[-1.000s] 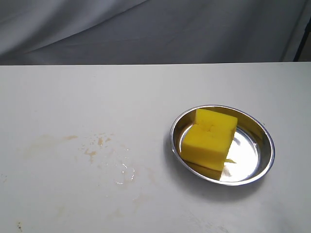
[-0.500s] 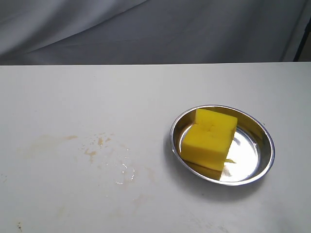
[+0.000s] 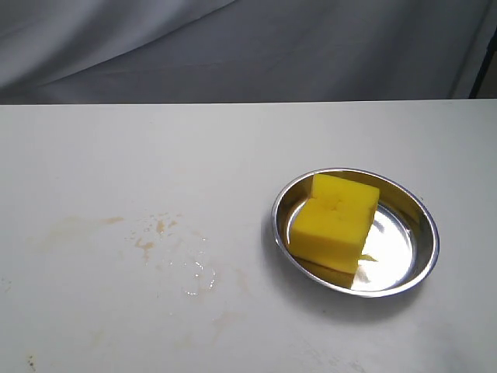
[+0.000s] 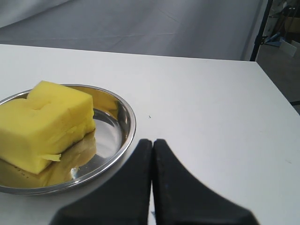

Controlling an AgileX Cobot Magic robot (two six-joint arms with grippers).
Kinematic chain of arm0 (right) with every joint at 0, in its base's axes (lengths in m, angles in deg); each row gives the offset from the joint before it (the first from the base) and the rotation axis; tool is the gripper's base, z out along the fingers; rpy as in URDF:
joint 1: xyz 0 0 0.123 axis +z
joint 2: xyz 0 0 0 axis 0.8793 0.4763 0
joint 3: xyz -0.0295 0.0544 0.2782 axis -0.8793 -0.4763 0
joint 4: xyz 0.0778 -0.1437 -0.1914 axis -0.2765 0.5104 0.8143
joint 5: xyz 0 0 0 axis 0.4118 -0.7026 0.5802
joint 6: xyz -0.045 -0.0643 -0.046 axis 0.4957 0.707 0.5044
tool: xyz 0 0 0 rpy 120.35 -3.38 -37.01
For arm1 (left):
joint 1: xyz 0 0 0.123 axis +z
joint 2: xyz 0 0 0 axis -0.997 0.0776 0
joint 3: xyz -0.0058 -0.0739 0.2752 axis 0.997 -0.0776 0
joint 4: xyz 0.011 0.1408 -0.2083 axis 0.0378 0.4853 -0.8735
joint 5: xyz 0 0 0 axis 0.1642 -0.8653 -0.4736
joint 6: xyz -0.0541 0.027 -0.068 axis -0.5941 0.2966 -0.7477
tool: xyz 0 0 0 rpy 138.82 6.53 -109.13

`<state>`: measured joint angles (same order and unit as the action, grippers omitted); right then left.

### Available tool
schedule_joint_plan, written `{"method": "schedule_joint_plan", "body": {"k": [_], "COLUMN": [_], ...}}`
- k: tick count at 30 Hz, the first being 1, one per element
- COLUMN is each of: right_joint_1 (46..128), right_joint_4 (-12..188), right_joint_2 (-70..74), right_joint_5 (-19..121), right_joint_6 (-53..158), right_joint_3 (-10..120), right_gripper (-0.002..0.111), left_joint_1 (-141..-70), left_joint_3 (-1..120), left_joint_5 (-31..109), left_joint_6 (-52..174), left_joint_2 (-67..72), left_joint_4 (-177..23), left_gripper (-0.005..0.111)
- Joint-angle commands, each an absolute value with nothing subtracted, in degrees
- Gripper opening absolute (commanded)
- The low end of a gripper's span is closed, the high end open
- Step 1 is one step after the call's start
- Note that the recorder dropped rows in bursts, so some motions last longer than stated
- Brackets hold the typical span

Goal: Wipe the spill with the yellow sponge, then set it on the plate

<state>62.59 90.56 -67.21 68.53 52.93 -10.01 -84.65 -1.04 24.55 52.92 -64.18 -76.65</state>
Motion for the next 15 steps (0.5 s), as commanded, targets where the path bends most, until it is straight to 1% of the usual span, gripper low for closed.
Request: {"method": "schedule_joint_plan", "body": {"k": [1, 5, 15], "right_joint_1": [62.2, 62.2, 62.2], "right_joint_4": [90.3, 90.3, 90.3], "right_joint_2": [-67.4, -67.4, -67.4], "right_joint_5": [68.3, 68.3, 68.3], "right_joint_6": [52.7, 52.7, 52.7], "right_joint_3": [-10.2, -10.2, -10.2], "right_gripper": [0.000, 0.000, 0.000], "left_joint_1": [-84.4, -84.4, -84.4], "left_joint_3": [-1.3, -1.3, -1.3], "left_joint_5": [24.0, 23.9, 23.9], "left_joint_6": [53.7, 58.0, 58.3], "left_joint_2": [-64.4, -64.4, -64.4], "left_joint_4": [-77.5, -77.5, -77.5], "left_gripper": [0.000, 0.000, 0.000]}}
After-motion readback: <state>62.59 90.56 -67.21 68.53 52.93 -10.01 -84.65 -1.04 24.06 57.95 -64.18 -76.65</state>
